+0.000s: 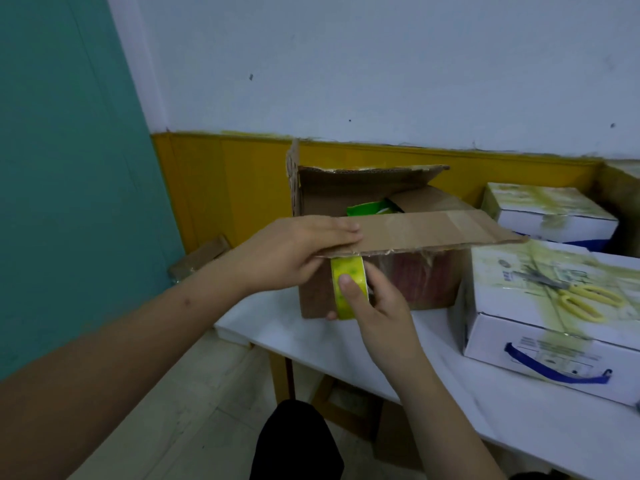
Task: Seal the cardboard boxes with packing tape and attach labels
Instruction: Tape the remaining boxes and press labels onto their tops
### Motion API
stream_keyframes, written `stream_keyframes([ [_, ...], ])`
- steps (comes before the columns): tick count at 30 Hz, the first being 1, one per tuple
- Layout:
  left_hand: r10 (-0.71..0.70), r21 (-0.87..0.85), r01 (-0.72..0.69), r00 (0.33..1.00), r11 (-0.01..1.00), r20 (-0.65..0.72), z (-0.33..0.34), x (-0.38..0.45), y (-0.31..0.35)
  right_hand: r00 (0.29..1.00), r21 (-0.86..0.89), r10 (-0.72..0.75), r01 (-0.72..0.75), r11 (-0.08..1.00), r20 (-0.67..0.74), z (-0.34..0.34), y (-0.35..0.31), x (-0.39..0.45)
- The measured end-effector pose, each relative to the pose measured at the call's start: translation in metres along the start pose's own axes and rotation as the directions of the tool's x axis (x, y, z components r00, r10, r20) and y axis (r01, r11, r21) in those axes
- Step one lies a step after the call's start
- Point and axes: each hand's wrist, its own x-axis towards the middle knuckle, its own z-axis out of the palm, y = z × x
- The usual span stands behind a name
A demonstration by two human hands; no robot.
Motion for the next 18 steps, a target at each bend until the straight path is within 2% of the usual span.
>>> stream_keyframes([
  [2, -0.146, -0.151, 0.183, 0.963, 0.972, 0.226, -0.026, 0.009, 0.005, 0.998, -0.004, -0.043, 0.043, 0.999, 0.042, 0.000, -0.004, 0.011],
  [3, -0.180, -0.204, 0.244, 0.940, 0.948, 0.289, -0.037, 0.015, 0.007, 0.997, 0.016, -0.052, 0.051, 0.999, 0.059, 0.001, -0.007, 0.017],
  [9, -0.258, -0.306, 0.371, 0.900, 0.877, 0.350, -0.069, 0.062, -0.014, 0.990, -0.007, -0.116, 0.117, 0.993, 0.081, 0.004, -0.028, 0.054],
  [13, -0.373, -0.085, 0.440, 0.835, 0.894, 0.405, -0.059, 0.070, -0.045, 0.982, -0.096, -0.094, 0.111, 0.989, 0.164, 0.007, -0.024, 0.065],
  [15, -0.352, -0.192, 0.482, 0.811, 0.855, 0.468, -0.064, 0.064, -0.050, 0.977, -0.103, -0.102, 0.123, 0.987, 0.185, 0.007, -0.022, 0.068],
  [17, -0.312, -0.342, 0.552, 0.773, 0.761, 0.552, -0.074, 0.059, -0.052, 0.976, -0.015, -0.099, 0.104, 0.994, 0.194, 0.008, -0.026, 0.072],
  [18, -0.268, -0.363, 0.541, 0.766, 0.759, 0.584, -0.078, 0.058, -0.054, 0.974, 0.038, -0.100, 0.094, 0.995, 0.205, 0.010, -0.030, 0.075],
])
